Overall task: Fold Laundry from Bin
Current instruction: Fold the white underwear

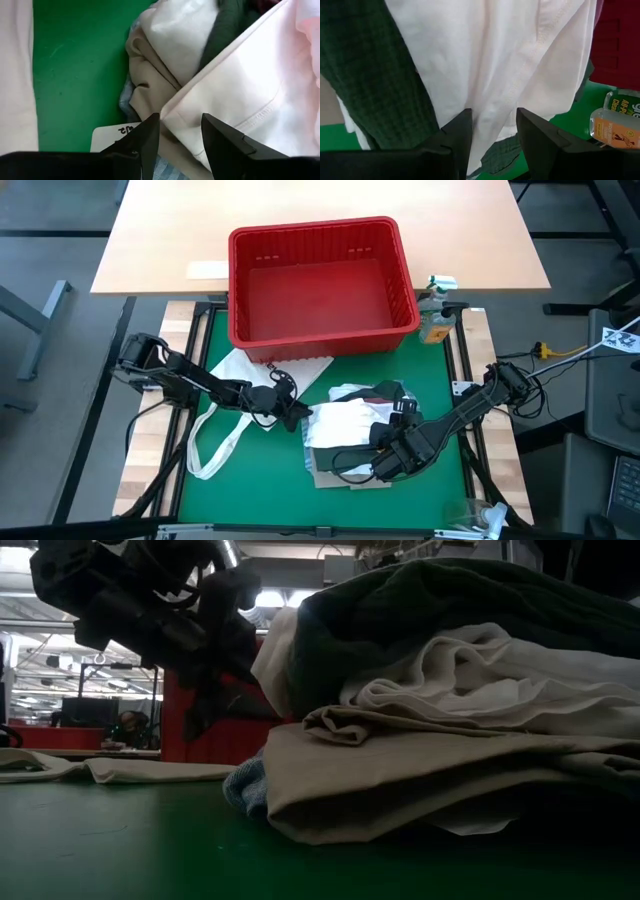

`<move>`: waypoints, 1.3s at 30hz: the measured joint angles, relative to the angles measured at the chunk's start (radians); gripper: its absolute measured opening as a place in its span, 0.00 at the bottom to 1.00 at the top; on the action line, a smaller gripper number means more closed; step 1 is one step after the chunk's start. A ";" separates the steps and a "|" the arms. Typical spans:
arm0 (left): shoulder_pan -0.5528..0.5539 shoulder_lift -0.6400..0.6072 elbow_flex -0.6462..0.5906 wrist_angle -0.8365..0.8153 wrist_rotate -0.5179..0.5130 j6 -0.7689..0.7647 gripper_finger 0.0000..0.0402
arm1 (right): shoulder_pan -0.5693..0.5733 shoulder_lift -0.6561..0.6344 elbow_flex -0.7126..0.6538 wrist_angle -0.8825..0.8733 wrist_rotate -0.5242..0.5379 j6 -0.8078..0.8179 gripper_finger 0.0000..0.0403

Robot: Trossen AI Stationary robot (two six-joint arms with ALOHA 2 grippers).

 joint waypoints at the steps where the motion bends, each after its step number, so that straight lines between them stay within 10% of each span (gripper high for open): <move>1: 0.000 0.000 0.000 0.003 0.000 0.000 0.35 | 0.000 0.000 0.000 0.000 0.000 0.000 0.38; 13: 0.000 0.000 0.000 0.021 0.051 0.046 0.33 | 0.000 0.000 0.000 0.000 0.000 -0.001 0.38; 22: 0.000 -0.011 0.000 0.038 0.059 0.047 0.02 | 0.000 0.000 0.000 -0.003 0.000 -0.002 0.38; 39: 0.000 -0.230 0.007 0.039 0.259 -0.051 0.00 | 0.002 -0.001 0.143 -0.048 0.030 -0.003 0.38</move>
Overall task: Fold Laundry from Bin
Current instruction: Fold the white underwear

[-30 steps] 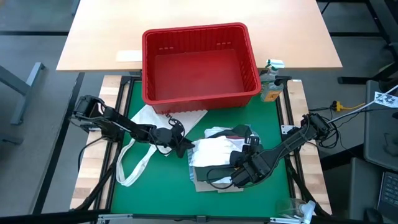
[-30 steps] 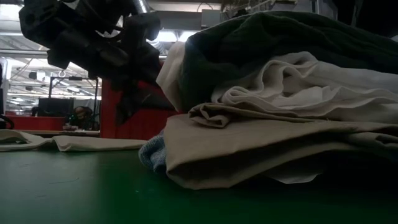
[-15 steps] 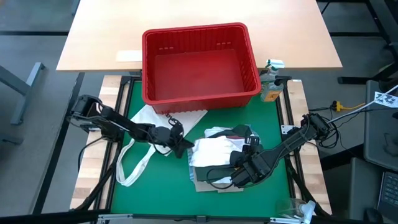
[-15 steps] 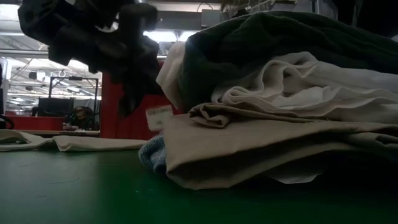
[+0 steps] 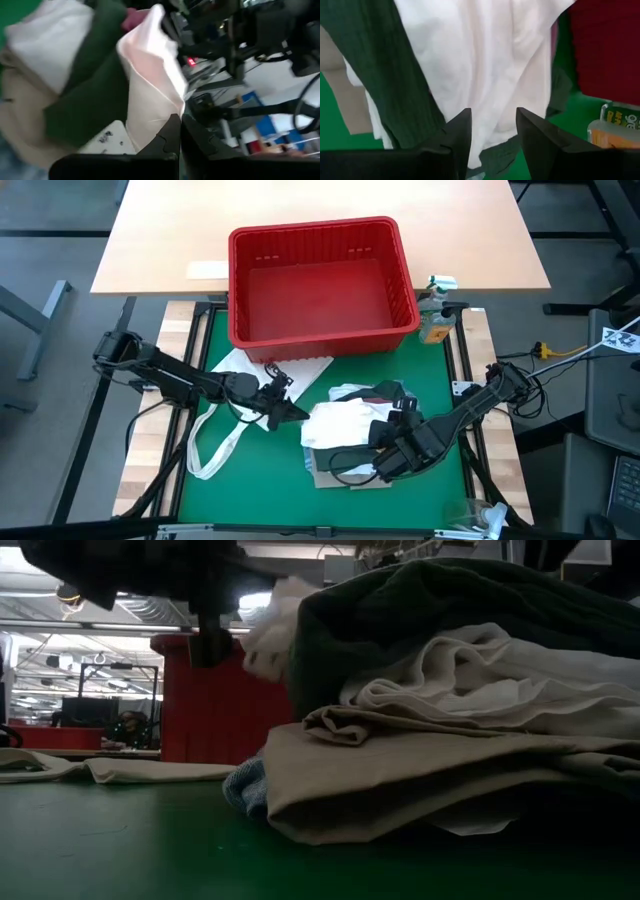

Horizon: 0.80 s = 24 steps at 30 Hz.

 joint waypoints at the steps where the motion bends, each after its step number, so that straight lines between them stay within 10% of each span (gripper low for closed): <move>1: 0.000 -0.008 0.005 0.001 0.005 -0.012 0.00 | 0.000 0.000 0.009 -0.004 0.007 0.000 0.38; 24: -0.040 0.246 0.433 -0.062 -0.176 0.024 0.00 | 0.000 -0.005 0.045 -0.004 0.050 -0.052 0.38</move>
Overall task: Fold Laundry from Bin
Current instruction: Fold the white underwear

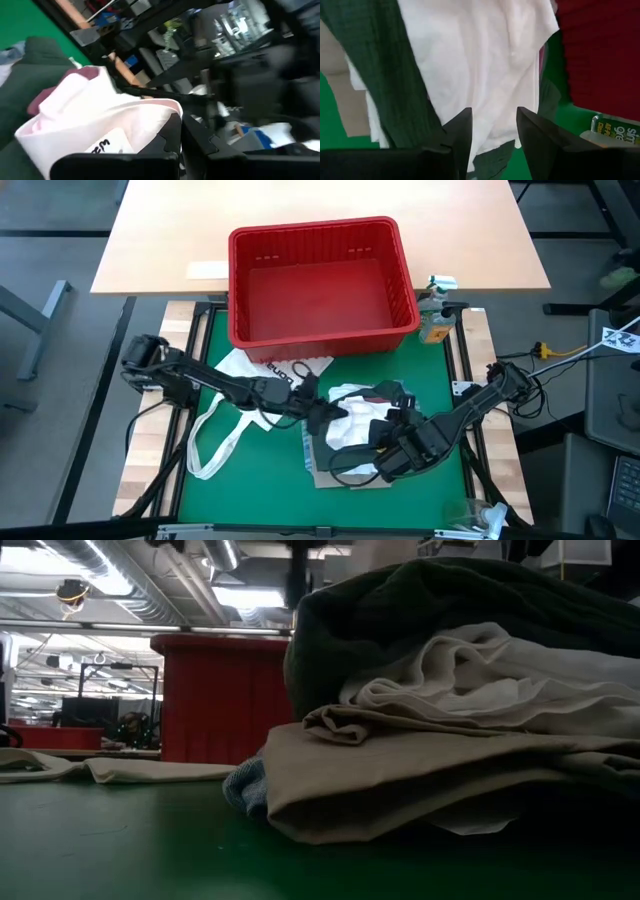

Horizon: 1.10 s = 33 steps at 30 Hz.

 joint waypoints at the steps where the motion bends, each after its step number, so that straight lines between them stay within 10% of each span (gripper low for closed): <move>1: 0.002 0.023 0.019 -0.008 0.000 0.000 0.00 | 0.003 -0.002 0.000 -0.003 -0.001 -0.003 0.38; 19: 0.060 0.281 0.218 0.005 0.048 0.011 0.03 | 0.106 -0.057 0.000 0.003 0.040 -0.039 0.38; 33: 0.068 0.275 0.218 0.098 0.002 0.500 0.29 | 0.104 -0.057 0.000 0.073 0.049 -0.051 0.38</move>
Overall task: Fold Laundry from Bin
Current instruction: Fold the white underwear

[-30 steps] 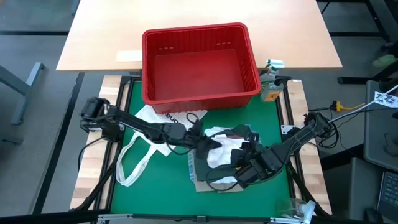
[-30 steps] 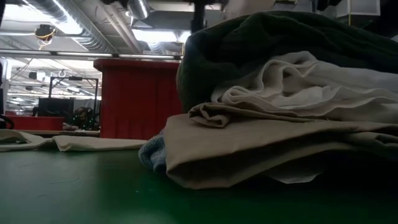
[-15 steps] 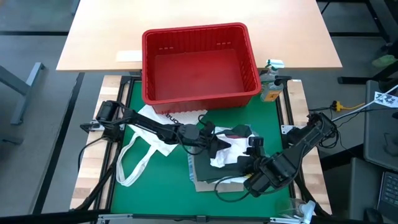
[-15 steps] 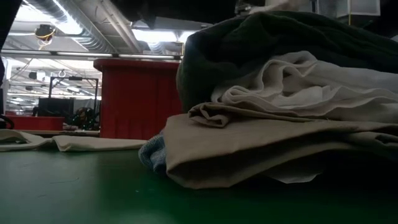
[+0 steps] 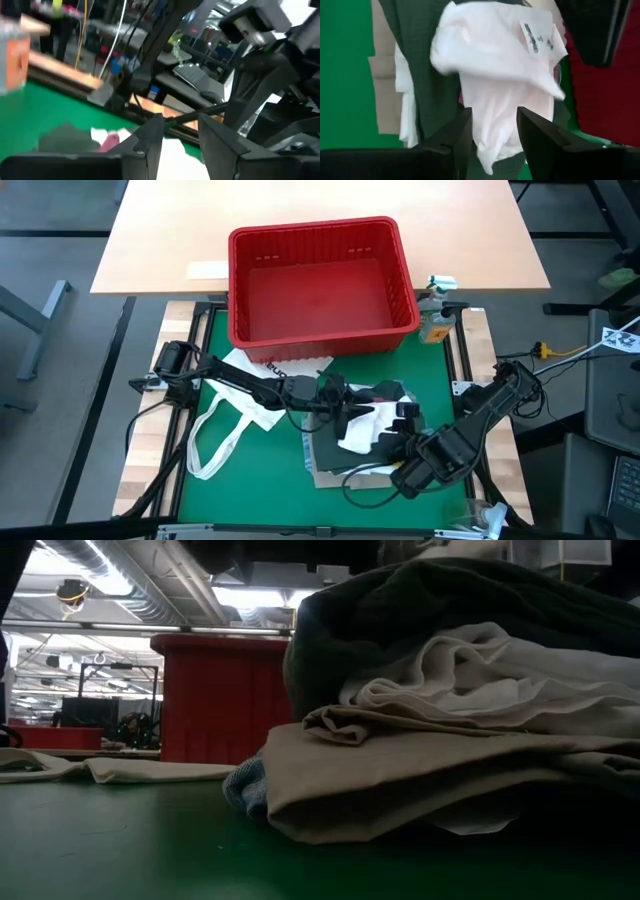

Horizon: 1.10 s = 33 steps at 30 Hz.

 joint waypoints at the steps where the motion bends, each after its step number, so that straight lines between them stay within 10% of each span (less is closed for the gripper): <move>1: 0.000 0.000 0.000 0.010 0.000 0.033 0.30 | 0.000 0.000 0.000 0.007 -0.001 0.000 0.38; 19: -0.080 -0.078 0.000 -0.125 0.187 0.287 0.26 | 0.000 0.000 -0.029 0.179 0.217 -0.050 0.38; 33: -0.207 -0.023 -0.001 -0.390 -0.079 0.369 0.19 | -0.010 0.000 -0.296 0.317 0.221 0.024 0.38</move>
